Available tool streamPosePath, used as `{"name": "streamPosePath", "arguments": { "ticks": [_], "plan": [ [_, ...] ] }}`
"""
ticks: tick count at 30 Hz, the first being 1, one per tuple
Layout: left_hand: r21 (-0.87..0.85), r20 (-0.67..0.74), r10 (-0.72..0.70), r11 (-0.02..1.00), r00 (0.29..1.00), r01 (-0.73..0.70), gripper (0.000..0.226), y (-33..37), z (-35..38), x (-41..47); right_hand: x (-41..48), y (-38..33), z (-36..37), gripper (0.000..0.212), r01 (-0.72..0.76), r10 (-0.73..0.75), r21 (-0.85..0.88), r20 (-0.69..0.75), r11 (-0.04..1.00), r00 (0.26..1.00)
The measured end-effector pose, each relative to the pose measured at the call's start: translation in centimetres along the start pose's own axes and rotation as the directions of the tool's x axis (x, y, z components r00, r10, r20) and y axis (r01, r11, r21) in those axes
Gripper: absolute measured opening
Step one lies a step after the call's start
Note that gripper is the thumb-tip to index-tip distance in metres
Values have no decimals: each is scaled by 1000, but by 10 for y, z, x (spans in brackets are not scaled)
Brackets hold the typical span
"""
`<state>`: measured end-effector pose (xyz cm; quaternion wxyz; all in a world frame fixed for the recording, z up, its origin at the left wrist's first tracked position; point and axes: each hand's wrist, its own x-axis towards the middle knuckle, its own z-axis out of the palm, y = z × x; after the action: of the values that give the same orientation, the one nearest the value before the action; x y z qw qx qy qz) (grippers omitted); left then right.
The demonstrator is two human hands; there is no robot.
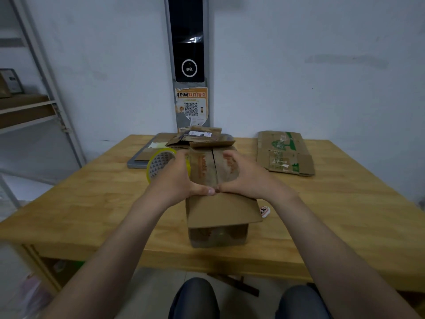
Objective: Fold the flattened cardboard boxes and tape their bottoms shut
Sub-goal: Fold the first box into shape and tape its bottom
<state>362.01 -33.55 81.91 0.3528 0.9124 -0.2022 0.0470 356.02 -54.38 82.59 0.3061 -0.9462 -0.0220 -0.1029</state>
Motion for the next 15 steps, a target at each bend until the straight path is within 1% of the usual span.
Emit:
{"name": "streamPosePath", "arguments": {
  "ticks": [2,4,6,7,9,10,13,15],
  "plan": [
    [40,-55,3,999,998,-1,125,1,3,-2,-5,0,1,99,36,-38,-31,-74,999,997],
    [85,-91,-8,996,996,16,116,2,4,-1,-10,5,-1,75,87,-94,-52,-152,995,984],
    [178,-114,-28,983,993,49,107,7,6,3,-12,9,-4,54,141,-152,-60,-235,988,960],
    [242,-128,-38,968,991,68,102,11,7,6,-13,11,-5,49,158,-170,-67,-271,985,947],
    [350,-155,-46,932,987,99,92,24,11,11,-12,13,-6,48,172,-195,-101,-311,980,930],
    [385,-162,-56,916,985,115,94,31,14,14,-12,14,-5,50,171,-202,-123,-319,978,926],
    [502,-138,-143,843,980,193,118,54,22,22,-14,14,-2,53,150,-187,-133,-341,980,921],
    [586,-72,-208,783,975,210,124,66,25,27,-13,14,1,52,137,-175,-129,-361,982,916]
  ]
}}
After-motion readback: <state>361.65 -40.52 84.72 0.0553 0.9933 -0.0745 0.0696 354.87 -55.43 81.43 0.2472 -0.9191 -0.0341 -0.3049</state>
